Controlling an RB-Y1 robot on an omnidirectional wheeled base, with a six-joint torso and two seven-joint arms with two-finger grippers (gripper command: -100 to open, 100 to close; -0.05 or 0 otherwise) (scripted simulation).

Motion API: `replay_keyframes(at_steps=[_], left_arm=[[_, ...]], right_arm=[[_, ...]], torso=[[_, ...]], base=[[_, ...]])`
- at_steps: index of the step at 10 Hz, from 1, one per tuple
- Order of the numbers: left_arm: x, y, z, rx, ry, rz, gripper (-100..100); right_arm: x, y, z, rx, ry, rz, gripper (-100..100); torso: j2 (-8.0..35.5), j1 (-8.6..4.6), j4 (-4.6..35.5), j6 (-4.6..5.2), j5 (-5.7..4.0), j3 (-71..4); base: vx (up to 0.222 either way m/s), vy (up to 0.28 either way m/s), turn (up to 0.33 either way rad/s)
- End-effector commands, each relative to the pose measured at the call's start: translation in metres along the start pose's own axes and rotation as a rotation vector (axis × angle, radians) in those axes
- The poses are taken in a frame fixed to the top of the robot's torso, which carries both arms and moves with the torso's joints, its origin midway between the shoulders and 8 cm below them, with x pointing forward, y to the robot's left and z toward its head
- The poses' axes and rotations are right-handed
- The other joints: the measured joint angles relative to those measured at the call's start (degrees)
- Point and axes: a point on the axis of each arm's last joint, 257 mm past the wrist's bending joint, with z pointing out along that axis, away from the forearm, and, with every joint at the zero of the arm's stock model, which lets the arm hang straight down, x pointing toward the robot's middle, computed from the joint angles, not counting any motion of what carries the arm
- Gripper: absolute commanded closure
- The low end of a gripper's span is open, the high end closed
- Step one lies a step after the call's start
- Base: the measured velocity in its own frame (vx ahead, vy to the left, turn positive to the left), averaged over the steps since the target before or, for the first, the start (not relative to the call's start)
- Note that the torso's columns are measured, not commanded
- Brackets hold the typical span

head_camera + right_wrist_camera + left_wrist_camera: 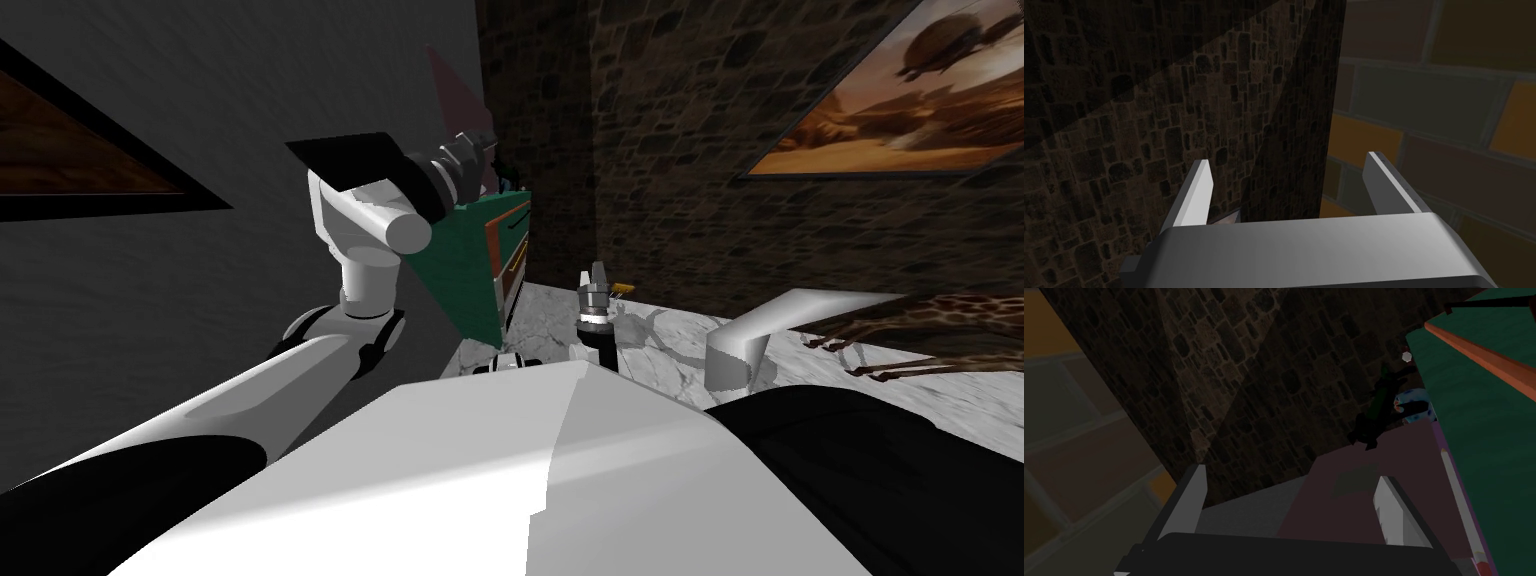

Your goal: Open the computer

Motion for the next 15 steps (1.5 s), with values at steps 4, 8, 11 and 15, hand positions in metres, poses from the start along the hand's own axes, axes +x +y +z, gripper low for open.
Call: replay_keyframes(at_steps=[4,8,11,15], left_arm=[[-0.015,0.006,0.004,-0.122,0.024,0.058,-100],[-0.027,0.01,0.004,-0.193,0.029,0.086,-100],[-0.042,0.011,0.0,-0.268,0.028,0.114,-100],[-0.05,0.011,-0.004,-0.303,0.026,0.126,-100]], right_arm=[[0.0,0.0,0.0,0.0,0.0,0.0,0],[0.0,0.0,0.0,0.0,0.0,0.0,0],[0.0,0.0,0.0,0.0,0.0,0.0,0],[0.0,0.0,0.0,0.0,0.0,0.0,0]], torso=[[-0.01,0.03,0.0,0.0,0.01,-0.01],[-0.11,0.04,-0.02,-0.01,0.01,-0.06],[-0.07,0.03,-0.01,-0.01,0.01,-0.04],[-0.01,0.05,0.0,0.0,0.01,-0.02]], base=[[0.085,0.02,0.033],[0.093,0.014,0.038],[0.113,0.015,0.052],[0.078,0.003,0.035]])
